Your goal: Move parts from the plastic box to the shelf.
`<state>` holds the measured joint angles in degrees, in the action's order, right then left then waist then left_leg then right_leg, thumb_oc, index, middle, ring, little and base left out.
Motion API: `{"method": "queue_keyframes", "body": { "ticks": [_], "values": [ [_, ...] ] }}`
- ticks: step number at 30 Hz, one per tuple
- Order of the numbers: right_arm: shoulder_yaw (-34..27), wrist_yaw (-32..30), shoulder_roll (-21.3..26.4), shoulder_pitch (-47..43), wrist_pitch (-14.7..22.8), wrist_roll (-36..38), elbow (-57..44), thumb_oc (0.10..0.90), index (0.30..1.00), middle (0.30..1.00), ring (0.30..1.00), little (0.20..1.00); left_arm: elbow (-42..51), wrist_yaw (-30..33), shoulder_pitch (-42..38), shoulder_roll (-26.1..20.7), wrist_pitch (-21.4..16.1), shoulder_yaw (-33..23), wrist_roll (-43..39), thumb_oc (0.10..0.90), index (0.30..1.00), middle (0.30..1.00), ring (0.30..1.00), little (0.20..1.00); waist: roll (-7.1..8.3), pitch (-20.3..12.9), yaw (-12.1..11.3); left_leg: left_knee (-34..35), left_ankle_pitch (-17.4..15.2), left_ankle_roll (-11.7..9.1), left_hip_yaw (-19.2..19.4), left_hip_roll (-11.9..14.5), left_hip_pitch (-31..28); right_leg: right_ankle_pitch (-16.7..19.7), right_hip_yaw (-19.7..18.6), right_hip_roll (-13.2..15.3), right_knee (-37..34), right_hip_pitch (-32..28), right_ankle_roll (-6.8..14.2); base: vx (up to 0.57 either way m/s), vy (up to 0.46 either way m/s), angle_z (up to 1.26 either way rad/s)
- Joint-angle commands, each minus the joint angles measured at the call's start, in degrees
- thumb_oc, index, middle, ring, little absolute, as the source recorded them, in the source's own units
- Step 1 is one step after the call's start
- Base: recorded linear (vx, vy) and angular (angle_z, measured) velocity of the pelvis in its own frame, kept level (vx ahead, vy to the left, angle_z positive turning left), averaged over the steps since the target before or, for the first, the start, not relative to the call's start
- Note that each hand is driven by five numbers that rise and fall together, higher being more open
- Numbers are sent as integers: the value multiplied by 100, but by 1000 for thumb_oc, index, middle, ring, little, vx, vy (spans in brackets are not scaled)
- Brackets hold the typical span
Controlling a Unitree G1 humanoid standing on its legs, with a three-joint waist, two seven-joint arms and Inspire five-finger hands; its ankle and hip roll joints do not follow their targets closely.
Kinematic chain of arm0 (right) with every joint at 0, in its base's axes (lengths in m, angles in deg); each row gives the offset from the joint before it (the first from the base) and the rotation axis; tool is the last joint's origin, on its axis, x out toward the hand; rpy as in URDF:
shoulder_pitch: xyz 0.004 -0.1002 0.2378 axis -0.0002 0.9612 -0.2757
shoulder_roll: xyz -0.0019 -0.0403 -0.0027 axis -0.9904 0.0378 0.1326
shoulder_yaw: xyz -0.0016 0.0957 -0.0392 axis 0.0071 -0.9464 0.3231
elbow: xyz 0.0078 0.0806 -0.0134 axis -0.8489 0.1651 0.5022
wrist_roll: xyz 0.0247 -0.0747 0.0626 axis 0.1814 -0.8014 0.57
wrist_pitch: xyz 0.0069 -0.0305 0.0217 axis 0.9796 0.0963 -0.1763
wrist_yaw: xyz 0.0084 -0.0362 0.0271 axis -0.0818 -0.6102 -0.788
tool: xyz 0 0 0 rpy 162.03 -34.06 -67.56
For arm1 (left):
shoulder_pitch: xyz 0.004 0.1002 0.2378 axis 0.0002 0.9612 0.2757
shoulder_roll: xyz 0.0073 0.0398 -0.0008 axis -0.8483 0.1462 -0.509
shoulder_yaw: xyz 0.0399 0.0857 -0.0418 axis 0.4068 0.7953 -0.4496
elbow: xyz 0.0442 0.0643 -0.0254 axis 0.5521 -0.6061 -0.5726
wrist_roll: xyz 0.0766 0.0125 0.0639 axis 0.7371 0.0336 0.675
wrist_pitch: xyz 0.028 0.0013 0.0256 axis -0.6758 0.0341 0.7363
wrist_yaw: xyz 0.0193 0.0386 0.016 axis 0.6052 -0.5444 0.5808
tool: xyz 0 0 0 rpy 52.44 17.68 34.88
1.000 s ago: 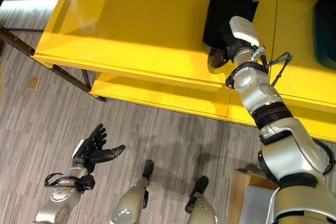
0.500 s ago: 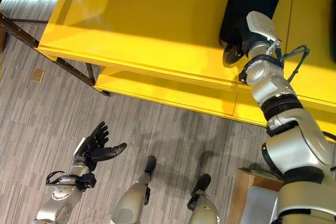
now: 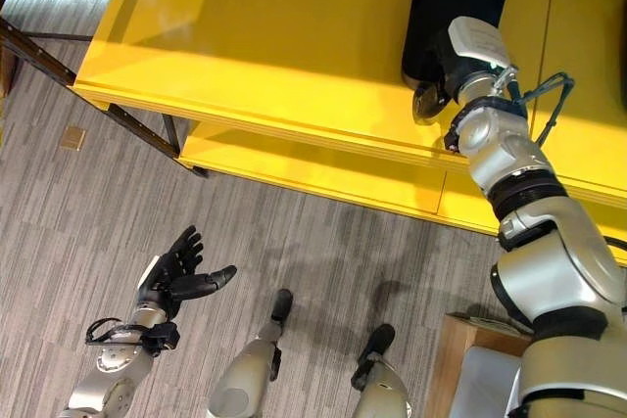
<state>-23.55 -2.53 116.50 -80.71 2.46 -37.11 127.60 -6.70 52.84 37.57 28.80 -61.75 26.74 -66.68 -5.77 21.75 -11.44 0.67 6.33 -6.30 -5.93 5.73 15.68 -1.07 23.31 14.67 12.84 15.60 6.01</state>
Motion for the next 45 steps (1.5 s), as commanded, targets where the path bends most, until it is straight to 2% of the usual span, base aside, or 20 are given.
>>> {"method": "queue_keyframes", "body": {
  "ticks": [1, 14, 15, 16, 17, 28, 45],
  "values": [
    [546, -229, 266, -1136, 206, -114, -190, 400, 300, 300, 300, 300, 727, 20, -35, -484, -599, 80, -129, 900, 1000, 1000, 1000, 1000, 161, -67, -221, 241, 58, 6, -4, 464, -343, 129, -369, 425, 634, 350, 262, 0, 0, 0],
    [377, -261, 39, -1049, 159, -31, 65, 400, 300, 300, 300, 300, 737, 42, -87, -516, -612, 91, -176, 900, 1000, 1000, 1000, 1000, 154, -46, -250, 247, 60, 2, -37, 443, -332, 155, -340, 427, 598, 310, 275, 0, 0, 0],
    [363, -283, 8, -1060, 149, -21, 55, 561, 525, 525, 525, 525, 728, 48, -86, -514, -609, 86, -175, 900, 1000, 1000, 1000, 1000, 153, -47, -249, 251, 62, 3, -37, 445, -339, 160, -339, 425, 592, 306, 279, 0, 0, 0],
    [362, -283, 7, -1060, 149, -21, 56, 629, 621, 621, 621, 621, 729, 48, -85, -514, -609, 86, -176, 900, 1000, 1000, 1000, 1000, 153, -47, -248, 251, 62, 3, -37, 445, -340, 160, -339, 425, 592, 306, 279, 0, 0, 0],
    [344, -285, -7, -1062, 146, 2, 66, 900, 1000, 1000, 1000, 1000, 714, 55, -87, -514, -608, 83, -171, 900, 1000, 1000, 1000, 1000, 152, -47, -249, 255, 63, 4, -40, 445, -345, 158, -339, 425, 597, 305, 276, 0, 0, 0],
    [138, -391, -142, -1039, 124, 224, 78, 900, 1000, 1000, 1000, 1000, 724, 88, -108, -532, -604, 87, -206, 900, 1000, 1000, 1000, 1000, 166, -51, -232, 254, 52, 1, -24, 451, -392, 163, -369, 404, 575, 286, 269, 0, 0, 0],
    [85, -510, -38, -1101, 120, 317, -605, 900, 1000, 1000, 1000, 1000, 666, 98, -105, -581, -549, 68, -202, 900, 1000, 1000, 1000, 1000, 233, -126, -122, 261, 10, -19, 45, 451, -511, 215, -432, 377, 467, 183, 295, 0, 0, 0]
  ]
}}
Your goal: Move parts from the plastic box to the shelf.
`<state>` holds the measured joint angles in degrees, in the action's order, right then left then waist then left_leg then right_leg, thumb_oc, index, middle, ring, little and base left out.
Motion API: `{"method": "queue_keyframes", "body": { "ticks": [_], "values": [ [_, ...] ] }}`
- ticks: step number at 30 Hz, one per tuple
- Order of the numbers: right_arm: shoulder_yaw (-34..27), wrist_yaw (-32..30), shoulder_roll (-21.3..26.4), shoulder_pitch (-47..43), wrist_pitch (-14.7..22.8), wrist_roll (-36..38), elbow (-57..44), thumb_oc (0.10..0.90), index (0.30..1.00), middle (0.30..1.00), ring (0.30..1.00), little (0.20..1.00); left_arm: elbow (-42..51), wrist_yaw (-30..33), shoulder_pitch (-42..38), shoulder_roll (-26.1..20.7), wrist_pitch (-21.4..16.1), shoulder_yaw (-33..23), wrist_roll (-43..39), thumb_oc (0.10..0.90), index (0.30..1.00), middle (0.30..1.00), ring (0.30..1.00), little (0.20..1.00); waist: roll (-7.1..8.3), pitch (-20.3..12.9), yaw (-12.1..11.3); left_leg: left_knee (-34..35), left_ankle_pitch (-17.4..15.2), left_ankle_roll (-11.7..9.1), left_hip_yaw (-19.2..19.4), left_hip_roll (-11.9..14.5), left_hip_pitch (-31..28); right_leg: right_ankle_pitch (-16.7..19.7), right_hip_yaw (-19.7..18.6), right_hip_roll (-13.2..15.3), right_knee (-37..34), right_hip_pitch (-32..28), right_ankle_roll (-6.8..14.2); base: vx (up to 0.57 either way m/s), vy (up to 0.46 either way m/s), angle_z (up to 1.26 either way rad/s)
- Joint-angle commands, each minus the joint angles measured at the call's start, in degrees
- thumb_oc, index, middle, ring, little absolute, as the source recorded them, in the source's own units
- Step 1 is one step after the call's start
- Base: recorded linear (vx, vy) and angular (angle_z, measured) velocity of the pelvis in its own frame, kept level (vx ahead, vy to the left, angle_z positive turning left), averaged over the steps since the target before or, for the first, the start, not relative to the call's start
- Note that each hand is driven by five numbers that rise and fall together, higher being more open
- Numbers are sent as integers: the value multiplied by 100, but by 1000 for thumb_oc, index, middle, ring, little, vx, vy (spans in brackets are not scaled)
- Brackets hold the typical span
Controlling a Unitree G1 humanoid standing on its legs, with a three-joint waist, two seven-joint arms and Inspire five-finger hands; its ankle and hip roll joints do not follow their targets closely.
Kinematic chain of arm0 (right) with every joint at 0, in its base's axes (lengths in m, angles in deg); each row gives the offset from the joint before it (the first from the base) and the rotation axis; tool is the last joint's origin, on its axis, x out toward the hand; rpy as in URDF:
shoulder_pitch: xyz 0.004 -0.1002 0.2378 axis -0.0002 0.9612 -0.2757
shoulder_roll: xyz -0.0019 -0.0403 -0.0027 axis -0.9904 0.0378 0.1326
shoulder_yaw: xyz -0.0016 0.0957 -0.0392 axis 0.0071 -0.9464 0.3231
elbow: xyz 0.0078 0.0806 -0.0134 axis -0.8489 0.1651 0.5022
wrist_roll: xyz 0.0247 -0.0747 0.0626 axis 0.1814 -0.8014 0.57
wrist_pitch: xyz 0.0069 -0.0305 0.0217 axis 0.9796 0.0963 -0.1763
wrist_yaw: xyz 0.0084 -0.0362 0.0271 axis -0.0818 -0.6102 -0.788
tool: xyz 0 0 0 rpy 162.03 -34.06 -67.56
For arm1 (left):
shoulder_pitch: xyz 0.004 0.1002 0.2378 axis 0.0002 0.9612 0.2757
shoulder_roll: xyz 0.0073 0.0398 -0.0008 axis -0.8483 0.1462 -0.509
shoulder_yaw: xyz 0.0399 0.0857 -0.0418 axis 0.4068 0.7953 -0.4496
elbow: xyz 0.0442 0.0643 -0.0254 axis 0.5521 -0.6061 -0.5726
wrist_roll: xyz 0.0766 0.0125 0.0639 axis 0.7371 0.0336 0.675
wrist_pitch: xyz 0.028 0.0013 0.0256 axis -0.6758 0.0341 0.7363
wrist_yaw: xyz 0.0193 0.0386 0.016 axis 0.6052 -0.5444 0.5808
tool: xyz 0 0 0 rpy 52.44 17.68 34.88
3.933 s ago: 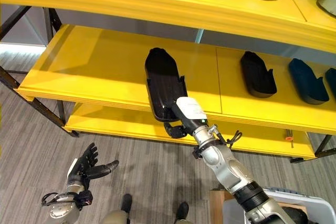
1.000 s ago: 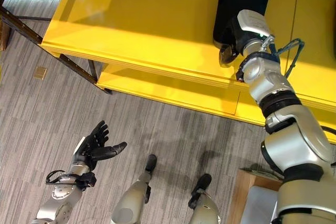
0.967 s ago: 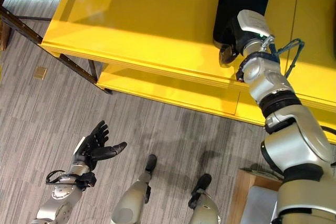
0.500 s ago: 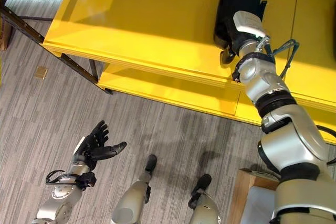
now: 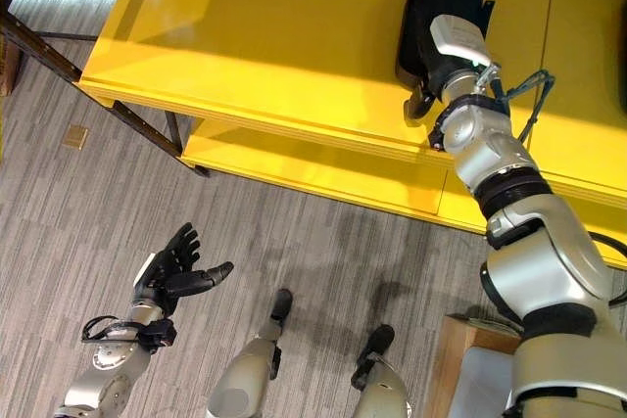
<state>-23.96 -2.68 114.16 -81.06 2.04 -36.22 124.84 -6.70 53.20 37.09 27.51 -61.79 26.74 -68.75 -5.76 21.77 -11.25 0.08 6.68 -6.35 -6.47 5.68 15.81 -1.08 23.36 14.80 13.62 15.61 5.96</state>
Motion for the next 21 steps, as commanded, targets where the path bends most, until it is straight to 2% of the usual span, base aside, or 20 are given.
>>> {"method": "queue_keyframes", "body": {
  "ticks": [1, 15, 17, 21],
  "values": [
    [111, -505, 212, -1067, 161, 229, -377, 900, 1000, 1000, 1000, 1000, 664, 67, -52, -458, -548, 53, 12, 900, 1000, 1000, 1000, 1000, 236, -132, -134, 319, -28, -15, 111, 455, -530, 219, -441, 362, 380, 170, 300, 0, 0, 0],
    [-237, -785, 596, -1047, 172, 230, -1279, 900, 1000, 1000, 1000, 1000, 584, 13, 14, -484, -475, -29, 57, 900, 1000, 1000, 1000, 1000, 282, -382, 19, 352, -63, -32, 198, 443, -736, 370, -438, 356, 38, -126, 330, -4, 4, -2],
    [-529, -912, 682, -797, 152, 197, -1748, 900, 1000, 1000, 1000, 1000, 550, 37, 31, -423, -427, -66, 77, 900, 1000, 1000, 1000, 1000, 302, -455, 102, 356, -85, -30, 234, 441, -802, 413, -473, 351, -86, -232, 340, 7, 22, 0],
    [-1608, -1141, 594, 480, 181, 230, -3027, 900, 1000, 1000, 1000, 1000, 558, 111, 75, -243, -333, -175, 159, 900, 1000, 1000, 1000, 1000, 351, -569, 312, 390, -153, -19, 328, 428, -974, 528, -512, 335, -404, -486, 384, 14, 37, -6]
  ]
}}
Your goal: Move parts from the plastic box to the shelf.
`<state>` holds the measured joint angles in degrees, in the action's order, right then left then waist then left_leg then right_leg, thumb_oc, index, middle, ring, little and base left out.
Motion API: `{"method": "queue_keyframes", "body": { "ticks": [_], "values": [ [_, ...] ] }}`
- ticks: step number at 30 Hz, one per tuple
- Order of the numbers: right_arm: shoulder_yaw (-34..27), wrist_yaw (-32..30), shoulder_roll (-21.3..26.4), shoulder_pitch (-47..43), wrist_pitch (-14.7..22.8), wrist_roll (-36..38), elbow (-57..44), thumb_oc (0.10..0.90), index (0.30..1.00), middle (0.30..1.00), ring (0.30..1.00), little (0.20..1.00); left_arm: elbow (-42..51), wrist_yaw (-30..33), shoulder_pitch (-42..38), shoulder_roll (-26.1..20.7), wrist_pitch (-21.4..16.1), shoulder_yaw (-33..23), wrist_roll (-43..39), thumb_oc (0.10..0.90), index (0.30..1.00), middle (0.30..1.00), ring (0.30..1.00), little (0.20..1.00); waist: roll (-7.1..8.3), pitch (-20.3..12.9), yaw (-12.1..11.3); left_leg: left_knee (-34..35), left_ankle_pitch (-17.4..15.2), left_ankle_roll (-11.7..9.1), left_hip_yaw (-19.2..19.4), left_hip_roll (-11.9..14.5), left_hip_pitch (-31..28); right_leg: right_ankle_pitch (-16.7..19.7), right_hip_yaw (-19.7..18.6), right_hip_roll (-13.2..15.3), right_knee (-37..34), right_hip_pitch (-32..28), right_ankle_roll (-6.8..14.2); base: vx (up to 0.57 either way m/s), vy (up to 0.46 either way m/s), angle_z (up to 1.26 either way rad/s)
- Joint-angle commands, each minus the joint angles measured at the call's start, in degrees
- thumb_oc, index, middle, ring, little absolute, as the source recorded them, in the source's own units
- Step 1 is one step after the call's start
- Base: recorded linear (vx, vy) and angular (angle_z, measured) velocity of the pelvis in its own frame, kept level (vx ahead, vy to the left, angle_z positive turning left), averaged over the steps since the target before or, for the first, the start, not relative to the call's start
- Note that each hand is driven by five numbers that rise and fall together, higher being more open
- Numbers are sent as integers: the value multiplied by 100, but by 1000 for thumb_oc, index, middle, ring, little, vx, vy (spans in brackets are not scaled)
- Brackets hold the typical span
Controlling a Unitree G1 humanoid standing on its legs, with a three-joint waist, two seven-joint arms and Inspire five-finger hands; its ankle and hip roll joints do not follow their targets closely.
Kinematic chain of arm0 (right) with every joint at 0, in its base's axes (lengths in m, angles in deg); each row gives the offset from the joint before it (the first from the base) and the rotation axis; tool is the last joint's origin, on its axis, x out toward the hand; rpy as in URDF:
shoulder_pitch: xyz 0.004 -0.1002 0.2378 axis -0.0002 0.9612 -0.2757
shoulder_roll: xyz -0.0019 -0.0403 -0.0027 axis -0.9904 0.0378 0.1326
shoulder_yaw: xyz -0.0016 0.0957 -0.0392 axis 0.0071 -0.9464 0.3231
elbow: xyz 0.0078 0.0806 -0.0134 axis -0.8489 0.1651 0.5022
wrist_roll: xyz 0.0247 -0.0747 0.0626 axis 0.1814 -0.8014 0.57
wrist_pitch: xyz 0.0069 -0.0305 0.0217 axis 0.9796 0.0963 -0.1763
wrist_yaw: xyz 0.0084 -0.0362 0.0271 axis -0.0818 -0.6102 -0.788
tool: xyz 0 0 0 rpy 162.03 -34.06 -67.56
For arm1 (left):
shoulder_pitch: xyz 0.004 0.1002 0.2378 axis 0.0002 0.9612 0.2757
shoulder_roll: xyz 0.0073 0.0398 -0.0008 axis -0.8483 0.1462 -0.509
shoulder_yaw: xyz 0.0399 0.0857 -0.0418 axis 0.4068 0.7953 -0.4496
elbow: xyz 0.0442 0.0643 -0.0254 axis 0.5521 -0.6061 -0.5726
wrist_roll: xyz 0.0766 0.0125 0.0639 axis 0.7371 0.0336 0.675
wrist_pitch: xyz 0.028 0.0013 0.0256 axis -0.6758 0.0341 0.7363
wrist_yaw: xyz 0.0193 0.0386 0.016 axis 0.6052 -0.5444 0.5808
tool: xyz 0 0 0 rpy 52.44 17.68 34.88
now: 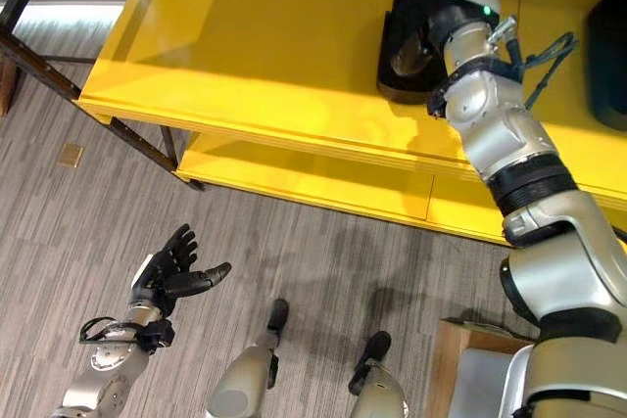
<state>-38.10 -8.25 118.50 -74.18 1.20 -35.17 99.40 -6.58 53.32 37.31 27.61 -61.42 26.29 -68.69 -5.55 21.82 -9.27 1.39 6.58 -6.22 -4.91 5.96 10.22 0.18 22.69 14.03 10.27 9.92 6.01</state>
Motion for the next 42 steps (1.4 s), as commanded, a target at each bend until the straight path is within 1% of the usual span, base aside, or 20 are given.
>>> {"method": "queue_keyframes", "body": {
  "ticks": [1, 3, 5, 7, 11, 14, 22, 25, 26, 30, 31, 32, 33, 34, 35, 37, 38, 39, 40, 42],
  "values": [
    [-253, -578, 160, -133, 250, 110, -534, 900, 1000, 1000, 1000, 1000, 548, 100, 65, -277, -368, -122, 156, 900, 1000, 1000, 1000, 1000, 348, -584, 101, 261, -144, -31, 173, 400, -424, 409, -441, 410, -82, 68, 381, 21, 32, -4],
    [-994, -581, -124, 1042, 426, 252, -1385, 900, 1000, 1000, 1000, 1000, 582, 73, 154, -92, -291, -156, 204, 900, 1000, 1000, 1000, 1000, 405, -696, 244, 290, -206, -13, 268, 381, -559, 508, -455, 414, -324, -114, 429, 54, 42, -8],
    [-1209, -522, -268, 1491, 499, 307, -1684, 900, 1000, 1000, 1000, 1000, 587, 57, 192, -45, -257, -162, 238, 900, 1000, 1000, 1000, 1000, 437, -744, 294, 300, -231, -7, 309, 370, -616, 536, -457, 408, -407, -181, 446, 43, 44, -17],
    [-1667, -438, -729, 2527, 667, 477, -2256, 900, 1000, 1000, 1000, 1000, 597, 46, 277, 95, -201, -172, 304, 900, 1000, 1000, 1000, 1000, 489, -841, 407, 319, -299, 29, 386, 329, -734, 634, -492, 412, -571, -308, 490, 56, 78, -19],
    [-2166, -11, -1525, 4253, 928, 932, -3128, 900, 1000, 1000, 1000, 1000, 576, -77, 553, 351, -114, -258, 512, 900, 1000, 1000, 1000, 1000, 621, -1116, 582, 351, -466, 130, 570, 217, -973, 805, -542, 485, -856, -535, 610, 67, 107, -22],
    [-2345, 177, -1829, 4989, 999, 1224, -3402, 900, 1000, 1000, 1000, 1000, 554, -84, 643, 422, -93, -364, 675, 900, 1000, 1000, 1000, 1000, 718, -1240, 685, 332, -598, 212, 654, 109, -1131, 953, -595, 583, -945, -659, 698, 69, 151, -23],
    [-2585, 493, -2150, 5962, 1143, 1548, -3932, 900, 1000, 1000, 1000, 1000, 511, -69, 721, 476, -128, -558, 1108, 900, 1000, 1000, 1000, 1000, 953, -1335, 823, -176, -1081, 435, 800, -283, -1218, 1371, -754, 938, -1014, -860, 884, 22, 133, -12],
    [-2644, 554, -2215, 6199, 1195, 1529, -4077, 900, 1000, 1000, 1000, 1000, 495, -44, 627, 457, -183, -574, 1288, 900, 1000, 1000, 1000, 1000, 1030, -1326, 915, -397, -1259, 547, 859, -496, -1145, 1662, -864, 1111, -1046, -816, 899, -29, 202, -1],
    [-2735, 589, -2278, 6397, 1250, 1537, -4231, 900, 1000, 1000, 1000, 1000, 467, -58, 487, 428, -206, -538, 1389, 900, 1000, 1000, 1000, 1000, 1073, -1296, 1003, -480, -1309, 600, 919, -613, -1080, 1941, -956, 1209, -1060, -744, 899, -76, 213, -7],
    [-2605, 582, -2389, 6343, 1298, 1532, -4218, 900, 1000, 1000, 1000, 1000, 337, 70, 210, 383, -264, -476, 1483, 900, 1000, 1000, 1000, 1000, 1096, -1174, 1108, -551, -1352, 689, 1099, -660, -1034, 2179, -1077, 1229, -990, -471, 899, -77, 140, -16],
    [-2406, 583, -2406, 6193, 1287, 1549, -4147, 900, 1000, 1000, 1000, 1000, 272, 166, 86, 381, -288, -486, 1451, 900, 1000, 1000, 1000, 1000, 989, -1031, 1103, -495, -1338, 723, 1358, -542, -1151, 2116, -827, 1205, -760, -257, 899, -98, 152, -48],
    [-2405, 582, -2407, 6183, 1288, 1549, -4144, 900, 1000, 1000, 1000, 1000, 268, 166, 78, 382, -289, -489, 1452, 900, 1000, 1000, 1000, 1000, 1005, -1030, 1103, -484, -1314, 729, 1364, -563, -1142, 2131, -839, 1223, -762, -240, 899, -118, 199, -93],
    [-2280, 598, -2399, 6091, 1298, 1561, -4113, 900, 1000, 1000, 1000, 1000, 273, 199, 55, 394, -287, -503, 1424, 900, 1000, 1000, 1000, 1000, 935, -968, 1081, -419, -1282, 760, 1525, -518, -1205, 1958, -529, 1257, -578, -203, 896, -171, 222, -123],
    [-2181, 631, -2337, 6067, 1271, 1540, -4083, 900, 1000, 1000, 1000, 1000, 321, 210, 59, 415, -291, -498, 1370, 900, 1000, 1000, 1000, 1000, 828, -909, 1109, -308, -1149, 847, 1740, -438, -1252, 1525, -378, 1181, -9, -293, 765, -162, 218, -123],
    [-2180, 630, -2334, 6067, 1271, 1540, -4083, 900, 1000, 1000, 1000, 1000, 322, 209, 60, 417, -291, -499, 1370, 900, 1000, 1000, 1000, 1000, 830, -906, 1101, -298, -1147, 845, 1750, -441, -1264, 1501, -397, 1187, 28, -274, 764, -170, 180, -100],
    [-2169, 670, -2340, 6090, 1261, 1637, -4055, 900, 1000, 1000, 1000, 1000, 387, 218, 63, 422, -294, -474, 1334, 900, 1000, 1000, 1000, 1000, 792, -947, 1110, -145, -1023, 942, 1948, -416, -1252, 1117, -560, 1018, 631, -305, 622, -138, 123, -60],
    [-2138, 652, -2328, 5995, 1251, 1641, -4007, 900, 1000, 1000, 1000, 1000, 490, 247, 73, 396, -294, -497, 1303, 900, 1000, 1000, 1000, 1000, 740, -1006, 1042, -33, -943, 1007, 2155, -401, -1205, 823, -338, 969, 1107, -423, 527, -133, 109, -59],
    [-2136, 652, -2329, 5994, 1252, 1641, -4005, 900, 1000, 1000, 1000, 1000, 494, 247, 76, 395, -292, -499, 1302, 900, 1000, 1000, 1000, 1000, 746, -1005, 1036, -27, -941, 1006, 2163, -404, -1212, 813, -350, 973, 1122, -413, 526, -72, 77, -79],
    [-2103, 612, -2359, 5907, 1242, 1660, -3951, 900, 1000, 1000, 1000, 1000, 540, 277, 105, 393, -295, -535, 1254, 900, 1000, 1000, 1000, 1000, 732, -1059, 957, 9, -1002, 983, 2223, -397, -1244, 687, -121, 1058, 1244, -573, 628, -13, -24, -86],
    [-2032, 570, -2399, 5733, 1236, 1687, -3860, 900, 1000, 1000, 1000, 1000, 605, 292, 151, 399, -289, -582, 1167, 900, 1000, 1000, 1000, 1000, 800, -1122, 866, -10, -990, 937, 2435, -382, -1216, 712, 175, 1151, 1011, -833, 671, -65, -78, -72]
  ]
}}
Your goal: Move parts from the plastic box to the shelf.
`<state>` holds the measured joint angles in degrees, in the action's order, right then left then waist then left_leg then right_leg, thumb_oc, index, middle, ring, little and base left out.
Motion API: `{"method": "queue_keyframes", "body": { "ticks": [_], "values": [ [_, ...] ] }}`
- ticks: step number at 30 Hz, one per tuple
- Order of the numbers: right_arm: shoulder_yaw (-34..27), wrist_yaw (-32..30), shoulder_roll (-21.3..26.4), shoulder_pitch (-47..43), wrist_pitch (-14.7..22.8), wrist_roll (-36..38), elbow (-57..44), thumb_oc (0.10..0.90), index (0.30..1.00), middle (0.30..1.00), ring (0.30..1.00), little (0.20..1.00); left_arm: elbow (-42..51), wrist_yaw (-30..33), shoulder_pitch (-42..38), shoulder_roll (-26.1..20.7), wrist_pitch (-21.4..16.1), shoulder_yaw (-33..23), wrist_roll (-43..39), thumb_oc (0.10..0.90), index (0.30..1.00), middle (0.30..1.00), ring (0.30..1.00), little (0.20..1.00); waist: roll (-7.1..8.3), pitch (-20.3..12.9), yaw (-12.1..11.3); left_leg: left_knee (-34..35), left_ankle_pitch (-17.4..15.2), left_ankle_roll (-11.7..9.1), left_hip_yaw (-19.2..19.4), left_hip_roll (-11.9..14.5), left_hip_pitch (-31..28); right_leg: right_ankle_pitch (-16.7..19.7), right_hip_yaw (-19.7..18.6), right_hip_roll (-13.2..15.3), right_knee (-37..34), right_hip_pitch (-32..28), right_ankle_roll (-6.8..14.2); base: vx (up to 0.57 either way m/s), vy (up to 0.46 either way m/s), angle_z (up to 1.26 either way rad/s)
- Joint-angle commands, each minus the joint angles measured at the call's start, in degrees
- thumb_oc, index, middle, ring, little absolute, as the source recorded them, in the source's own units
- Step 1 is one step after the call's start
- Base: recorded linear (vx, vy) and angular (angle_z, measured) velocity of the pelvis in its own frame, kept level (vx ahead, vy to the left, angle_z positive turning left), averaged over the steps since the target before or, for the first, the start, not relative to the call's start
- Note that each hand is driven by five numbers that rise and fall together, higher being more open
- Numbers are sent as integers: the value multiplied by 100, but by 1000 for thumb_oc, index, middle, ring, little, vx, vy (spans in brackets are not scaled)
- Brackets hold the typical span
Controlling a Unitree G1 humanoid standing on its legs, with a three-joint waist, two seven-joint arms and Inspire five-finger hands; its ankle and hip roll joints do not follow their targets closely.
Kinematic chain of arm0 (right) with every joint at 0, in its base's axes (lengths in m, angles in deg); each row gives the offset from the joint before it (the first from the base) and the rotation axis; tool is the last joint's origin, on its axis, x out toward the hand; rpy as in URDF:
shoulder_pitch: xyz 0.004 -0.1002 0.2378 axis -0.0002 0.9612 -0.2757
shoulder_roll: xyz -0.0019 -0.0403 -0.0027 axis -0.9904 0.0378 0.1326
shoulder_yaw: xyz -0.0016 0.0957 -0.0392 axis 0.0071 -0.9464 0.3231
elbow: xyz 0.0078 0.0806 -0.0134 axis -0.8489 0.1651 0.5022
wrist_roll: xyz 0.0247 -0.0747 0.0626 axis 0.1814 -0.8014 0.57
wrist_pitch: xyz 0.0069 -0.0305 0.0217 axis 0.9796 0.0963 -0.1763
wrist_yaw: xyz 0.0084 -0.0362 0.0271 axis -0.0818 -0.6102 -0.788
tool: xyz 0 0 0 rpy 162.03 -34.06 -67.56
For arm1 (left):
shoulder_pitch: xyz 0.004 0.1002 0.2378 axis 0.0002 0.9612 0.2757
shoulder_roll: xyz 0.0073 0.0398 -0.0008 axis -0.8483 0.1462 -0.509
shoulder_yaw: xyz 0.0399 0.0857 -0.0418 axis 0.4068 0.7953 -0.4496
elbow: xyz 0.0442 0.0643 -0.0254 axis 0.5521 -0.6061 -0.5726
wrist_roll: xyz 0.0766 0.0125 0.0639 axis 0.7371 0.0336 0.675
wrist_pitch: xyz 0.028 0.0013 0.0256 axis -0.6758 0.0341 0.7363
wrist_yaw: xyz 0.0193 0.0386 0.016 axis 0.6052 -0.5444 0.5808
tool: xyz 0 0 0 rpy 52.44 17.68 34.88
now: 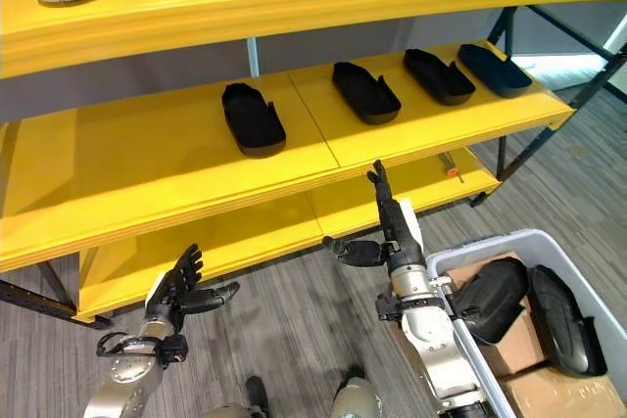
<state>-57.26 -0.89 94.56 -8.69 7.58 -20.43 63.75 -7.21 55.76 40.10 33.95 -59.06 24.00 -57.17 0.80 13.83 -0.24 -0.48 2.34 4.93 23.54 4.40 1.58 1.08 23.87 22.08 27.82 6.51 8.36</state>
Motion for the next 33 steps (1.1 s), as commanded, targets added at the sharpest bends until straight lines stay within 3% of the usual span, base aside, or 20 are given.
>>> {"method": "queue_keyframes", "body": {
  "ticks": [1, 3, 4, 6, 7, 10, 11, 14, 17, 23, 26, 27, 28, 31, 32, 33],
  "values": [
    [-81, -173, -21, -884, 594, 215, -263, 900, 1000, 1000, 1000, 1000, 682, 54, -96, -214, -535, -373, -1, 900, 1000, 1000, 1000, 1000, 219, -376, -93, 139, -560, -203, -295, -218, -298, 651, 190, 361, -944, -634, 476, -83, -128, -84],
    [17, -171, -64, -971, 588, 243, -192, 900, 1000, 1000, 1000, 1000, 630, 61, -48, -166, -535, -437, -36, 900, 1000, 1000, 1000, 1000, 304, -458, -191, 64, -543, -309, -38, -123, -245, 536, 456, 194, -1583, -833, 491, -82, -231, -94],
    [55, -133, -48, -954, 585, 257, -174, 900, 1000, 1000, 1000, 1000, 594, 38, 3, -103, -539, -484, -19, 900, 1000, 1000, 1000, 1000, 371, -522, -186, -29, -476, -404, 117, -13, -188, 414, 410, 10, -2042, -960, 496, -54, -240, -111],
    [41, -119, -18, -894, 581, 246, -195, 900, 1000, 1000, 1000, 1000, 577, 16, 20, -88, -564, -478, -36, 900, 1000, 1000, 1000, 1000, 374, -548, -161, -49, -399, -486, 160, 101, -175, 320, 255, -185, -2223, -967, 415, -39, -256, -102],
    [-55, -121, 32, -783, 635, 278, -285, 900, 1000, 1000, 1000, 1000, 600, 15, 8, -53, -589, -493, -54, 900, 1000, 1000, 1000, 1000, 348, -562, -36, -28, -191, -641, 274, 350, -172, 156, 110, -456, -2373, -901, 313, -39, -303, -51],
    [-118, -79, 88, -626, 628, 291, -329, 900, 1000, 1000, 1000, 1000, 612, -45, 78, -22, -605, -472, -45, 900, 1000, 1000, 1000, 1000, 318, -583, 16, -9, -89, -738, 363, 493, -235, 47, -31, -658, -2533, -936, 204, -7, -193, -50],
    [-194, -78, 104, -511, 667, 395, -332, 900, 1000, 1000, 1000, 1000, 616, -94, 91, 23, -608, -447, -49, 900, 1000, 1000, 1000, 1000, 299, -612, 151, -4, 47, -868, 472, 680, -281, 3, -205, -866, -2687, -915, 136, 6, -226, -61],
    [-306, -51, 173, -386, 694, 440, -385, 900, 1000, 1000, 1000, 1000, 586, -136, 99, 66, -613, -438, -44, 900, 1000, 1000, 1000, 1000, 259, -626, 247, -8, 198, -1007, 556, 866, -330, -42, -332, -1071, -2837, -967, 46, 5, -250, -70],
    [-558, -102, 302, -158, 757, 432, -455, 900, 1000, 1000, 1000, 1000, 552, -193, 66, 173, -609, -359, -56, 900, 1000, 1000, 1000, 1000, 201, -603, 495, -96, 412, -1218, 685, 1217, -422, -176, -595, -1419, -2967, -1027, -137, 15, -179, -44],
    [-863, -176, 392, 110, 818, 452, -509, 900, 1000, 1000, 1000, 1000, 484, -237, 15, 275, -614, -244, -75, 900, 1000, 1000, 1000, 1000, 113, -568, 702, -300, 681, -1448, 799, 1580, -580, -360, -888, -1735, -2855, -1024, -345, 42, -155, -34],
    [-967, -233, 408, 194, 853, 449, -493, 900, 1000, 1000, 1000, 1000, 476, -230, -24, 289, -631, -193, -110, 900, 1000, 1000, 1000, 1000, 86, -496, 711, -669, 737, -1480, 393, 1610, -450, -454, -1050, -1849, -2851, -1048, -451, 39, -120, -29],
    [-946, -250, 427, 193, 852, 452, -478, 900, 1000, 1000, 1000, 1000, 470, -194, -36, 295, -630, -180, -129, 900, 1000, 1000, 1000, 1000, 91, -422, 611, -819, 713, -1399, -100, 1396, -300, -462, -1169, -1863, -2868, -1046, -481, -73, -62, -49],
    [-925, -242, 445, 156, 862, 457, -440, 900, 1000, 1000, 1000, 1000, 487, -176, -33, 312, -639, -192, -156, 900, 1000, 1000, 1000, 1000, 121, -352, 538, -955, 632, -1183, -600, 1098, -7, -356, -1206, -1832, -2883, -963, -517, -64, -50, -76],
    [-883, -159, 437, 143, 871, 472, -342, 900, 1000, 1000, 1000, 1000, 573, -204, 147, 356, -658, -225, -227, 900, 1000, 1000, 1000, 1000, 230, -314, 313, -750, 41, -890, -1654, 337, 272, -323, -1557, -1788, -2882, -899, -480, 82, -27, -68],
    [-900, -163, 434, 133, 875, 473, -309, 900, 1000, 1000, 1000, 1000, 605, -232, 180, 361, -663, -222, -240, 900, 1000, 1000, 1000, 1000, 236, -315, 275, -610, 73, -874, -1906, 210, 434, -310, -1615, -1775, -2892, -889, -460, 184, 49, -70],
    [-922, -177, 424, 111, 897, 483, -275, 900, 1000, 1000, 1000, 1000, 673, -263, 277, 346, -681, -208, -250, 900, 1000, 1000, 1000, 1000, 204, -260, 185, -298, 370, -924, -2364, 143, 799, -303, -1779, -1808, -2932, -910, -427, 220, 96, -94]
  ]
}}
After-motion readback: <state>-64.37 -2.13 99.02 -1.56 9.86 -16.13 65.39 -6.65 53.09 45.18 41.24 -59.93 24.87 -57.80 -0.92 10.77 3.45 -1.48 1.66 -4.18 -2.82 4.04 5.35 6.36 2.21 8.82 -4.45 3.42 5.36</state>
